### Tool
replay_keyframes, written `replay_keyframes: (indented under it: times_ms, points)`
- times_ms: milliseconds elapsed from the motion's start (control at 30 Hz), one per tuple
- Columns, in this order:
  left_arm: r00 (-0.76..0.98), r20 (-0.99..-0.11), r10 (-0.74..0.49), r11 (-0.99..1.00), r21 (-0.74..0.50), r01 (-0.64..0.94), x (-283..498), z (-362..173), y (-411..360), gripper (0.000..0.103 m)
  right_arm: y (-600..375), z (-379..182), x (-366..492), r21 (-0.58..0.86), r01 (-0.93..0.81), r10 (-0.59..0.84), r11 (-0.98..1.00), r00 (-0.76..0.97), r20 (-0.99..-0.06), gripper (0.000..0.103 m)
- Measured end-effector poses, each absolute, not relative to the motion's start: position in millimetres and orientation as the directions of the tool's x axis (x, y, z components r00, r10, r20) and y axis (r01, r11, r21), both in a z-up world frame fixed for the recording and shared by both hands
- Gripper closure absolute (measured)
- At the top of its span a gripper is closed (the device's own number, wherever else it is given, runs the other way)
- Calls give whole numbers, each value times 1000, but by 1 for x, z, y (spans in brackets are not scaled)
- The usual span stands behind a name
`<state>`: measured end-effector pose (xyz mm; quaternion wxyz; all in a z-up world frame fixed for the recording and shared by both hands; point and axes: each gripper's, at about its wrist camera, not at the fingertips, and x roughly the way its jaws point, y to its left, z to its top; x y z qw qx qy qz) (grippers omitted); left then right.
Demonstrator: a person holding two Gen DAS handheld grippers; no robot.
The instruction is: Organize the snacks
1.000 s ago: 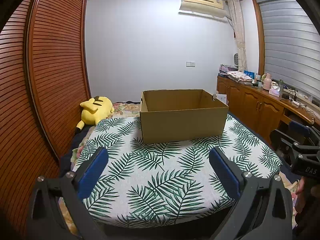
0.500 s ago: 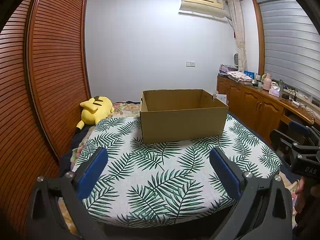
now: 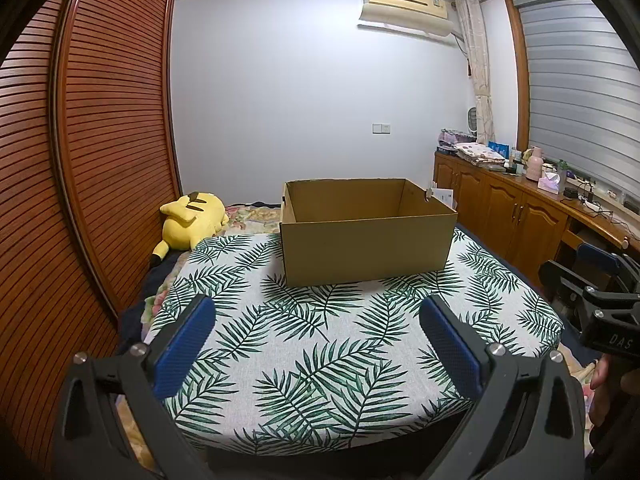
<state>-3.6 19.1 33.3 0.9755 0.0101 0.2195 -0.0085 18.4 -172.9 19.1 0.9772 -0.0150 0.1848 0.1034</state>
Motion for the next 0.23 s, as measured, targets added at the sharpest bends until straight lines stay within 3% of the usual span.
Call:
replay_keyframes:
  times_ms: [233]
  points:
    - [903, -429, -10, 1000, 16, 19, -4, 33, 19, 0, -173, 19, 18, 9, -208, 197, 978, 910, -365, 0]
